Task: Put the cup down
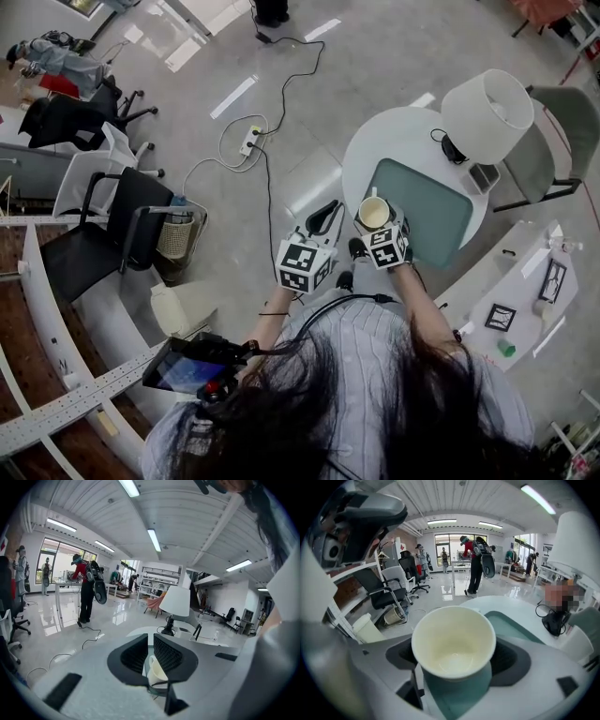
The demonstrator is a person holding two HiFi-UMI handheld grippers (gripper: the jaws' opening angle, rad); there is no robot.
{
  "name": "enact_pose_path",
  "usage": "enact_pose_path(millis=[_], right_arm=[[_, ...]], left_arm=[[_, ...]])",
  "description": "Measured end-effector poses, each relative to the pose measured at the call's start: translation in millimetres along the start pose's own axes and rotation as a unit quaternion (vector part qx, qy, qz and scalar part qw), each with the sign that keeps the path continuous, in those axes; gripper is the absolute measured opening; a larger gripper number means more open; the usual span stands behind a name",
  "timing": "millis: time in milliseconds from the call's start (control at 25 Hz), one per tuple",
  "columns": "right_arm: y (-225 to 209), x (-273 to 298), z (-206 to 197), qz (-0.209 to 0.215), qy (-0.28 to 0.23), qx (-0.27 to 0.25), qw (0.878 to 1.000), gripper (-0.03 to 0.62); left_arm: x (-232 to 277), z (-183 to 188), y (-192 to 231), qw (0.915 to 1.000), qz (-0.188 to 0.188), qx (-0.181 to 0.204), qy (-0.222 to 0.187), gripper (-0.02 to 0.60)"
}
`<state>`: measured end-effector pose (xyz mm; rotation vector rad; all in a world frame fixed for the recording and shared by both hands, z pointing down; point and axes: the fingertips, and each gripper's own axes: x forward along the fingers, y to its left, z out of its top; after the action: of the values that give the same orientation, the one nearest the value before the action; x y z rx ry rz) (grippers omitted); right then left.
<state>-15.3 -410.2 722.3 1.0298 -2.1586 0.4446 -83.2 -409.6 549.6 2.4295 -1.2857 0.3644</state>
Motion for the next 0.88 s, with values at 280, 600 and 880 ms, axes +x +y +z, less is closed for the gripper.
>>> enact_pose_path(millis=[280,600,880], right_arm=[[-0.5,0.1,-0.1,-0.011,-0.003,0.004,1.000,0.397],[-0.3,-6.5,-0.9,-0.023,0.003,0.051,0.998,0.399],[-3.7,-18.9,20.9,-0.027,-0.043,0.081,0.995,0.405]], left_arm=[[-3.3,-3.6,-2.6,1.0000,-0.004,0.003,0.004,0.046],[-8.1,-1.2,-4.5,0.9999,-0.004,0.013,-0.003,0.046],[-16.0,0.1,-0.7,0.9998,0.000,0.016,-0.009,0.046]])
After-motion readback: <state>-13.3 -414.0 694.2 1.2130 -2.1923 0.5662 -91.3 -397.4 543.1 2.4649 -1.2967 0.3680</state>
